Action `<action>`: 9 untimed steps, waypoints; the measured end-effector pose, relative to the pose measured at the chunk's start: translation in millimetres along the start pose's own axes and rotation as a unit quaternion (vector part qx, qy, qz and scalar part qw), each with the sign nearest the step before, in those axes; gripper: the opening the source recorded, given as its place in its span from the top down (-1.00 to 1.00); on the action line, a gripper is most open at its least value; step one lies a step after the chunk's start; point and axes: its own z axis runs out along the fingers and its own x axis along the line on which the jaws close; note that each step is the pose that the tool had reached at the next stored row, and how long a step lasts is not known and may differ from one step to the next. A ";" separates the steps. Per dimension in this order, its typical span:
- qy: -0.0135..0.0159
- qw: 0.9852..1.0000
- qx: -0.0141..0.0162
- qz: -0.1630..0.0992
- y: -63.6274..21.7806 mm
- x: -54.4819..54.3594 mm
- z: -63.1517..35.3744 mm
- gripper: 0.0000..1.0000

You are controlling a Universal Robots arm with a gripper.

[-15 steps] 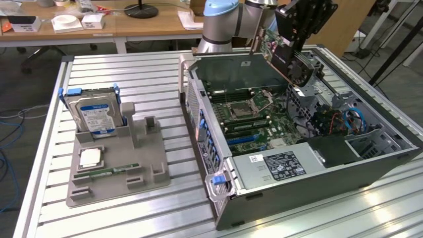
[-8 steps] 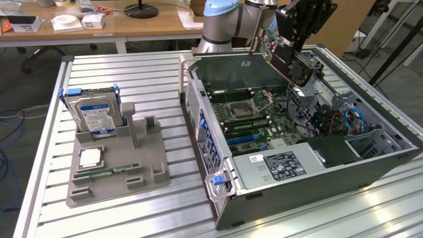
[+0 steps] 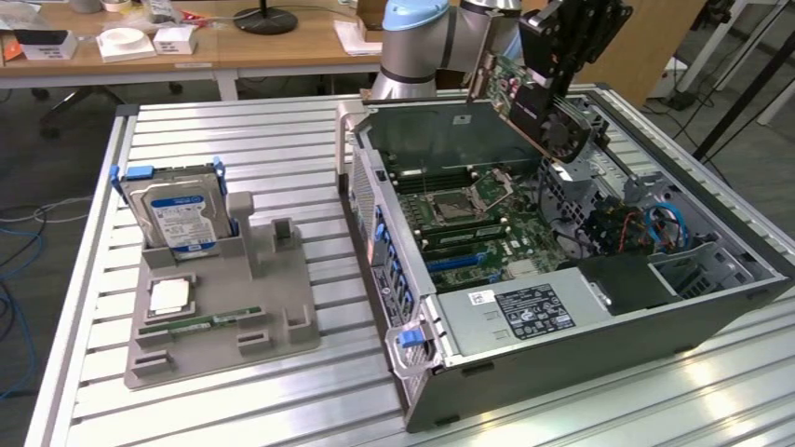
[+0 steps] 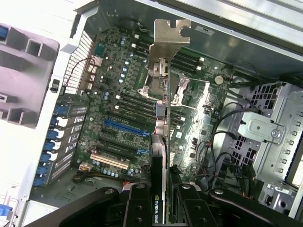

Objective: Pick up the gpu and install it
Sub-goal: 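Insert the gpu into the slot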

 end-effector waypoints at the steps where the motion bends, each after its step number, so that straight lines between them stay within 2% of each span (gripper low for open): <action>1: 0.000 1.000 0.000 -0.001 0.0 0.0 0.0 0.49; 9: 0.000 1.000 0.000 -0.012 0.0 0.0 0.0 0.49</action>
